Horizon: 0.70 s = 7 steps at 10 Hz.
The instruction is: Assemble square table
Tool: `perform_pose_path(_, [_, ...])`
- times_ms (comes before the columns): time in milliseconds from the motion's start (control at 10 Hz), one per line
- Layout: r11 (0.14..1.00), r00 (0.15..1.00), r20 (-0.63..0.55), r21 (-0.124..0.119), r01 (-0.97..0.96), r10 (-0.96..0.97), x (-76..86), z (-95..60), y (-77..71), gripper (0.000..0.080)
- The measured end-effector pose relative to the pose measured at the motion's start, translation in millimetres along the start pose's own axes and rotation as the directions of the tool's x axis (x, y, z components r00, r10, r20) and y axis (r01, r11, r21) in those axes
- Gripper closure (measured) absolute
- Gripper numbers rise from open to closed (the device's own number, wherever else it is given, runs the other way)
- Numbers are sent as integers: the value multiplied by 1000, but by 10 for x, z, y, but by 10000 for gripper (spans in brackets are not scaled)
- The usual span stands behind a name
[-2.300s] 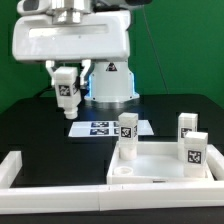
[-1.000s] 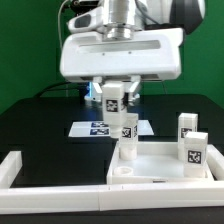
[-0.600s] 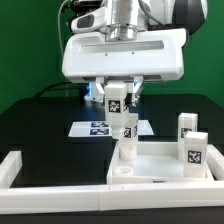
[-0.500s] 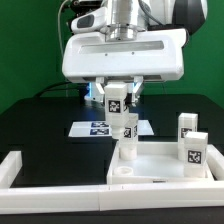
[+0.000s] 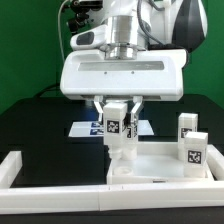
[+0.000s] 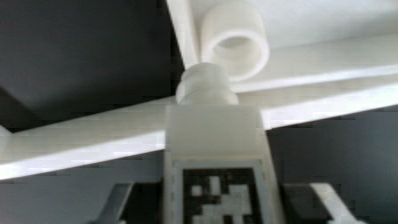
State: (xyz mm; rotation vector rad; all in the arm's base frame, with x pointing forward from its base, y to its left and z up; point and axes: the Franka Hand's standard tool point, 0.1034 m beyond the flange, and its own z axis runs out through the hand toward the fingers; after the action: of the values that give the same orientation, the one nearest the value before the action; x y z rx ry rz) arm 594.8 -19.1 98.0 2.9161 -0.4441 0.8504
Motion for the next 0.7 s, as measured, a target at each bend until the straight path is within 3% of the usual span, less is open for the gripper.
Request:
perform_pose_path(400, [1000,1000,8,11,16,-16,-62,122,-163,512])
perform_pose_path(700, [1000,1000,2,7,20,-20,-77,136,-149,512])
